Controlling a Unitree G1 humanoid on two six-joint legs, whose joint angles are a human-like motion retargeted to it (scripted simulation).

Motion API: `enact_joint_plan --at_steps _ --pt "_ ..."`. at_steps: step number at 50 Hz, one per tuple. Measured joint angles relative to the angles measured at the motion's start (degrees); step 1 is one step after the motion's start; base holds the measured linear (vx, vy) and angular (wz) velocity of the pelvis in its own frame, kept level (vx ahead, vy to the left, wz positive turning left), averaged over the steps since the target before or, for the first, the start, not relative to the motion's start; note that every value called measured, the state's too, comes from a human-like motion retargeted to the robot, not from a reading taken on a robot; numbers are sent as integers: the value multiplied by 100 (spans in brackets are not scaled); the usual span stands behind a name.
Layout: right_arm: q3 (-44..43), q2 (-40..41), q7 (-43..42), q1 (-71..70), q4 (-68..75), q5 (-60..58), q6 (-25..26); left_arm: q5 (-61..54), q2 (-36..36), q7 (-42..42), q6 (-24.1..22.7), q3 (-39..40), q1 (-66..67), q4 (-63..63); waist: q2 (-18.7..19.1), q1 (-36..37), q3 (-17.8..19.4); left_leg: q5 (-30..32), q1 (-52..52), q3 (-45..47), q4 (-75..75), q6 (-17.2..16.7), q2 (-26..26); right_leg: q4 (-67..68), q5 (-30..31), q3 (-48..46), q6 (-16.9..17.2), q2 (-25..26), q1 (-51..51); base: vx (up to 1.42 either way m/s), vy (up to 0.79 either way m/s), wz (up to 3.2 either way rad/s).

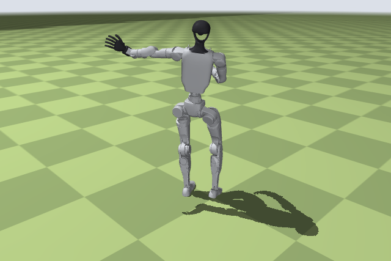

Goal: Dance

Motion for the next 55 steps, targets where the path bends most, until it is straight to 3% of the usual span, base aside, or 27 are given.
enact_joint_plan --at_steps 2,5,8,11,14,17,20,22,25,28,30,32,33,37,43,50,55 --pt "-12 -205 -176 -55 190 605 100 -121 -145 293 -402 54 67 -109 -78 -118 -20 -38 25 -34 18 -14 -50 136 -26 42 -27 12 -45 19 0 6" --pt "-443 -1025 -639 -447 262 935 -259 -149 -672 270 -647 -206 -485 -811 -195 -500 45 4 12 -334 62 -27 -78 -111 -114 -171 -189 -75 163 5 -12 89" --pt "-1395 -2654 -1185 -731 118 270 -1043 -938 -1792 -600 -815 -1425 -1805 -2375 -204 -710 76 121 -122 -378 146 -73 171 -902 69 -392 -213 -82 613 13 -20 115" --pt "-2754 -4242 -2108 -410 325 -726 -1912 -2546 -3161 -2256 -540 -2811 -2811 -4364 -325 -1053 -1 169 -329 -503 313 -277 522 -1708 331 -611 -179 -35 1037 25 -26 155" --pt "-3974 -5137 -3167 -35 1186 -2017 -2670 -4612 -4589 -4147 78 -3712 -3211 -6258 -593 -1627 -202 153 -615 -697 527 -445 684 -2422 487 -1044 -270 -54 1387 26 -32 154" --pt "-5138 -5860 -4077 132 2668 -3251 -3258 -6290 -6175 -5192 899 -4524 -3337 -7515 -801 -1875 -324 104 -878 -718 860 -523 825 -2883 597 -1224 -395 33 1626 30 -25 63" --pt "-6171 -6621 -4655 220 4515 -4843 -3754 -7694 -7851 -5803 1582 -5572 -3131 -8229 -1033 -1956 -290 -46 -1163 -752 1376 -613 969 -3166 664 -1353 -501 78 1776 14 -27 40" --pt "-6632 -6972 -5320 235 5701 -5786 -3749 -8390 -8829 -6222 2083 -6256 -2806 -8323 -1266 -2176 -294 -209 -1527 -822 1880 -694 1052 -3305 667 -1484 -559 77 1776 -3 -32 82" --pt "-7215 -7454 -6357 307 7417 -6861 -3732 -9390 -9902 -6687 2739 -7189 -2040 -8183 -1484 -2665 -268 -418 -2157 -962 2850 -733 1164 -3367 581 -1731 -577 73 1763 -4 -27 115" --pt "-7774 -7767 -7266 424 8588 -7167 -3923 -10320 -10633 -6641 2895 -7715 -1305 -7897 -1419 -3019 -210 -460 -2638 -702 3547 -711 1478 -3301 432 -1822 -485 157 1714 -8 -10 81" --pt "-8233 -7720 -7789 445 8705 -7230 -4466 -10955 -10811 -6414 2934 -7868 -1038 -7802 -1280 -3104 -211 -477 -2814 -522 3775 -535 1647 -3259 347 -1853 -391 208 1694 -7 6 45" --pt "-8566 -7675 -7997 765 8764 -7352 -5158 -11557 -10497 -6050 2684 -7910 -1112 -8104 -1129 -3128 -299 -547 -2829 -622 3698 -495 1629 -3219 323 -1857 -356 256 1664 4 16 30" --pt "-8678 -7664 -8066 935 8800 -7383 -5249 -11629 -10319 -5928 2509 -7924 -1170 -8299 -1085 -3137 -368 -545 -2764 -702 3535 -557 1567 -3212 338 -1828 -362 260 1645 11 20 11" --pt "-9276 -7551 -8137 1513 8811 -7554 -5091 -11225 -9241 -5403 1944 -7953 -1671 -9365 -1050 -2937 -568 -289 -2378 -1022 2594 -717 1220 -3151 417 -1683 -445 206 1540 4 12 -25" --pt "-10088 -7535 -8105 2384 8632 -7135 -5277 -10390 -8031 -4436 1424 -8320 -2168 -10666 -1127 -2713 -433 92 -1874 -1142 1442 -693 974 -2896 329 -1722 -421 175 1371 -11 1 5" --pt "-10931 -6995 -7969 3199 8563 -7311 -5311 -10236 -8202 -4234 1315 -8832 -1267 -11124 -1336 -2772 -225 -208 -2146 -1576 2042 -626 708 -3004 337 -1740 -348 18 1492 -3 -2 22" --pt "-11466 -6564 -7974 3428 8601 -7405 -5497 -10448 -8301 -4605 1491 -8832 -797 -10554 -1450 -2660 -72 -640 -2746 -1922 3382 -907 501 -3154 294 -1540 -81 -39 1579 -10 2 12"
